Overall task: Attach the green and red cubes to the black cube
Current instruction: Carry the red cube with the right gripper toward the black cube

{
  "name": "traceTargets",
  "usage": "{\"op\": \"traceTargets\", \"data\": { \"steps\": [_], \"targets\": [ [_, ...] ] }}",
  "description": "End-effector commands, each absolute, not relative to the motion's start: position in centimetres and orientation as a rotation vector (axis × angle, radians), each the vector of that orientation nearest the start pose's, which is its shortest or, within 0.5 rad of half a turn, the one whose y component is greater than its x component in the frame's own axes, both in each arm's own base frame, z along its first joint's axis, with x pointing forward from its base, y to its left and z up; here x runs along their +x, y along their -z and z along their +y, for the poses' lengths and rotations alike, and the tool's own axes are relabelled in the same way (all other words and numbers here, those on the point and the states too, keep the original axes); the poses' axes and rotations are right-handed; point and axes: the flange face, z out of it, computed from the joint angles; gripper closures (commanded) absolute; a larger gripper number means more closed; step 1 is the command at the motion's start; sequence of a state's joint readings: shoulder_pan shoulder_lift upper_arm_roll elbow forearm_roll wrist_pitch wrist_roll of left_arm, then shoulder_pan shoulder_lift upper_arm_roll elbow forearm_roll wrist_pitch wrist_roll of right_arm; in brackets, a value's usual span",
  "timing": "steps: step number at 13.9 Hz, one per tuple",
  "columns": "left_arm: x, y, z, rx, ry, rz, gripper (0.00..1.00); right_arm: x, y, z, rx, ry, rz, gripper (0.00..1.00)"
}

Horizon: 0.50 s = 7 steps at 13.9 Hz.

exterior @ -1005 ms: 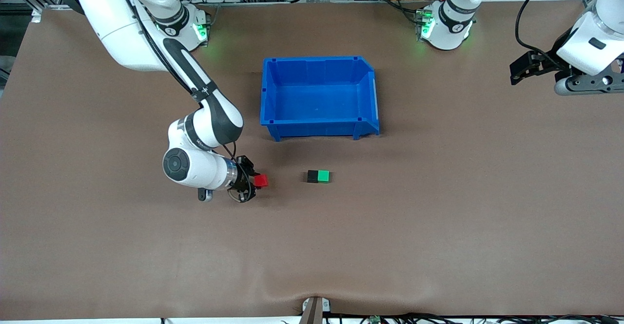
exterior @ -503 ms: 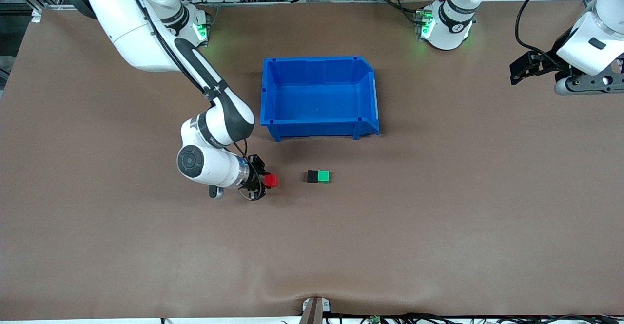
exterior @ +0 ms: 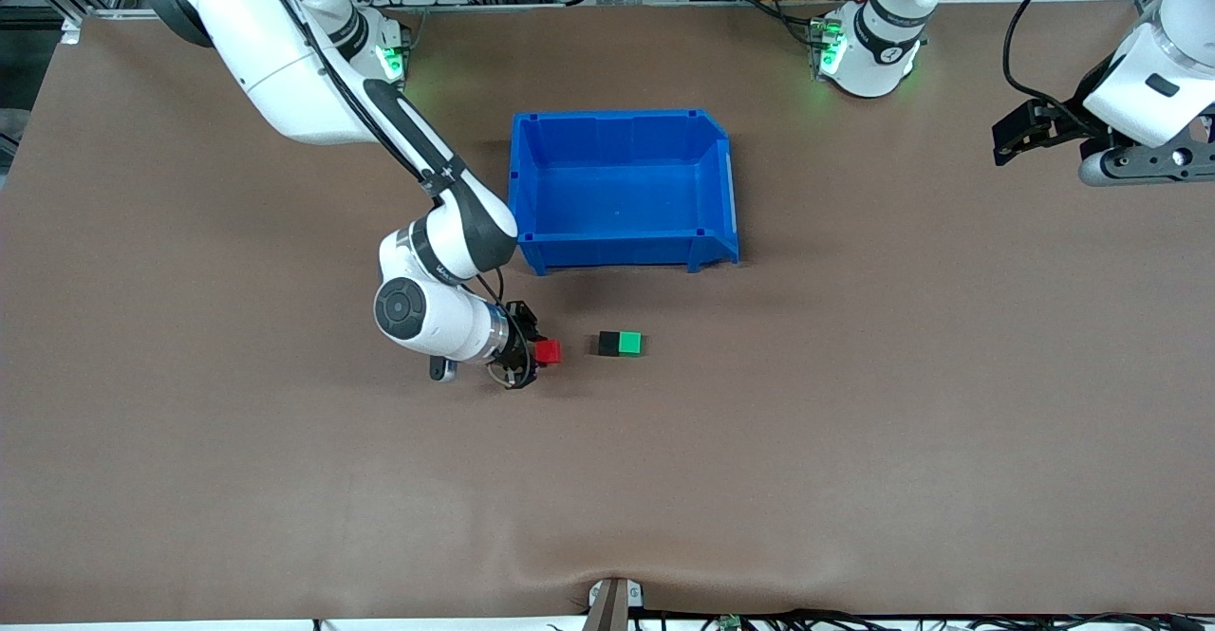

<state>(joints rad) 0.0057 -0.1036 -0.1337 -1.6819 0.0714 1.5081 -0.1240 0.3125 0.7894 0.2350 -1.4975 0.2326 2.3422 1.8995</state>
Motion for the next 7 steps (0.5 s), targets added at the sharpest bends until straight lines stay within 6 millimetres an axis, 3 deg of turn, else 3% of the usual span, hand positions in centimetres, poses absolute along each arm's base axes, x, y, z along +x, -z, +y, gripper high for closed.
{"op": "traceTargets", "data": {
  "steps": [1,7],
  "targets": [
    [50.5,-62.5,-6.0,-3.068,-0.076,0.003,0.00,63.2,-21.7,36.5,-2.008,-0.443,2.121,1.00],
    [50.2,-62.4,-6.0,-3.066,-0.083,0.003,0.00,62.0,-20.7,38.7,-1.988,-0.442,2.137,1.00]
  ]
}}
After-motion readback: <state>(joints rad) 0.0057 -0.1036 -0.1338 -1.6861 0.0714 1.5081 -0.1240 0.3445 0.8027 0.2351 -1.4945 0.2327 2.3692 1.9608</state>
